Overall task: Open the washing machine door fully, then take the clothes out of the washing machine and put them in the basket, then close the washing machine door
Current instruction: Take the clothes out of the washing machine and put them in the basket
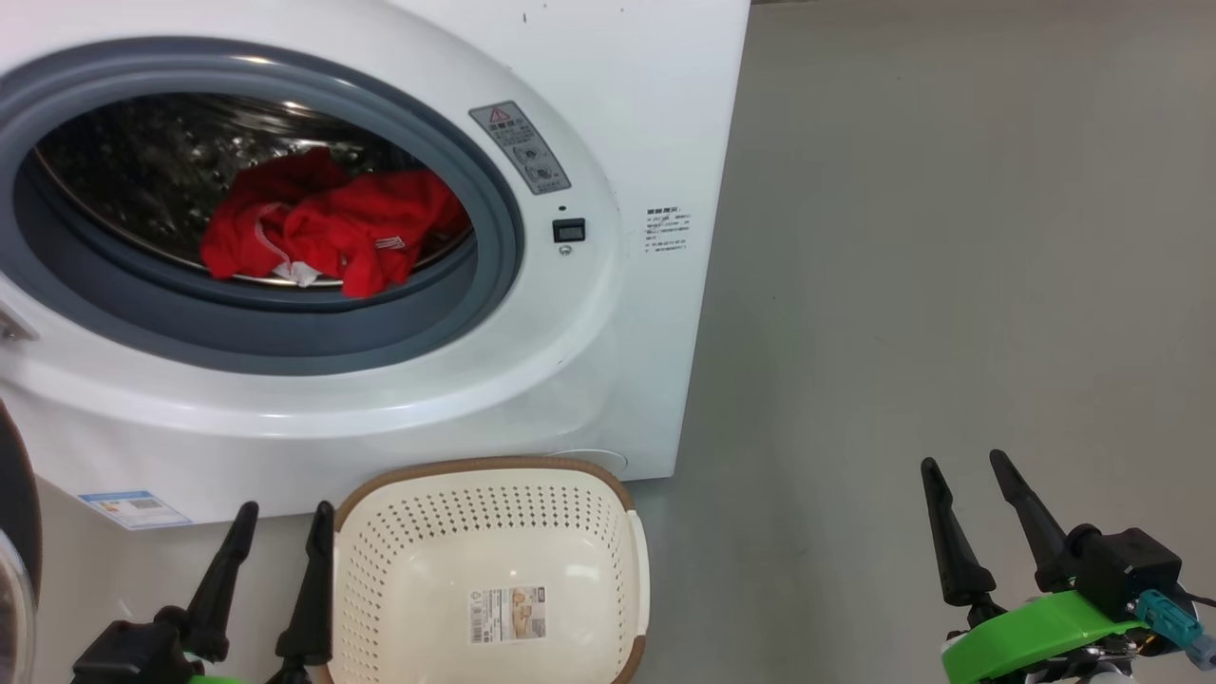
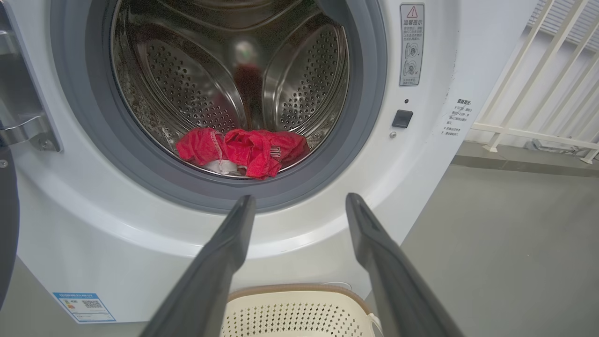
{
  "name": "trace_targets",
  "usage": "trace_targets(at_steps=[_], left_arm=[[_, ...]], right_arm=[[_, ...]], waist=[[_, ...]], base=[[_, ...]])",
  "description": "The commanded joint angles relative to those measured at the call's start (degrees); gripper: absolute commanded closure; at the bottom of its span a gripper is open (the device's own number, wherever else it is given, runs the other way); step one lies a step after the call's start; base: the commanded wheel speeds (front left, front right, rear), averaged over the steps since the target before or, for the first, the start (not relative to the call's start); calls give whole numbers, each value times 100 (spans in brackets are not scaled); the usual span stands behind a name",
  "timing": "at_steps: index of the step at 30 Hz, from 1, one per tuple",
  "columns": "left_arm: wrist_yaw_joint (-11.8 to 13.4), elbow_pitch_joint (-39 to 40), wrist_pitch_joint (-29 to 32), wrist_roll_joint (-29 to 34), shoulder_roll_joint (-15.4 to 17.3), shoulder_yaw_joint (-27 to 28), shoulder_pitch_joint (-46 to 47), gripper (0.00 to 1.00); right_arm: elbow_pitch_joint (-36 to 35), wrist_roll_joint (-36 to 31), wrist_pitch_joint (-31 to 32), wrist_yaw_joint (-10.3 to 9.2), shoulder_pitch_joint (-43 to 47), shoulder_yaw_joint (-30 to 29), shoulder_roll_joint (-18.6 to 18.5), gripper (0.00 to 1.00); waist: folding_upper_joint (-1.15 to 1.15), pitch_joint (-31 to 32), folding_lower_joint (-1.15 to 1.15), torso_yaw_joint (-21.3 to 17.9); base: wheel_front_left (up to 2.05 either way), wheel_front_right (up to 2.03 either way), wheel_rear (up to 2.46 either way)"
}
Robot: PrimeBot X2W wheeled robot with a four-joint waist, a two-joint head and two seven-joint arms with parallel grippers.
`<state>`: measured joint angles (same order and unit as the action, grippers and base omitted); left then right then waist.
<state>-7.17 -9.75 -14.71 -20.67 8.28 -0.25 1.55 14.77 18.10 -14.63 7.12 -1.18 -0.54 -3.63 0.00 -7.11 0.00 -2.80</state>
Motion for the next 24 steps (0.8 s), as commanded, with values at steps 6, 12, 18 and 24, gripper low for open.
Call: trace_targets(at_steps=[6,12,18,24], left_arm=[[-32,67,-29,43,107,163,266,0],[-32,-252,-29,108,138,180,519,0],[-32,-556,-29,159,303,61,1145,0],[-32,-1076,-29,217,427,13,1988,0]], right_arm=[[-160,-9,-37,36,-196,149,-29,0],[-194,-10,-37,36,-269,170,-1,0],[-233,-7,-37,36,-411,204,39,0],[-259,8,-37,36,-575,271,64,0]], waist=[[0,-152,0,-21],[0,-385,0,-104],[0,-762,0,-217],[0,-1157,0,-301]], base=[[0,0,0],[0,0,0],[0,0,0],[0,0,0]])
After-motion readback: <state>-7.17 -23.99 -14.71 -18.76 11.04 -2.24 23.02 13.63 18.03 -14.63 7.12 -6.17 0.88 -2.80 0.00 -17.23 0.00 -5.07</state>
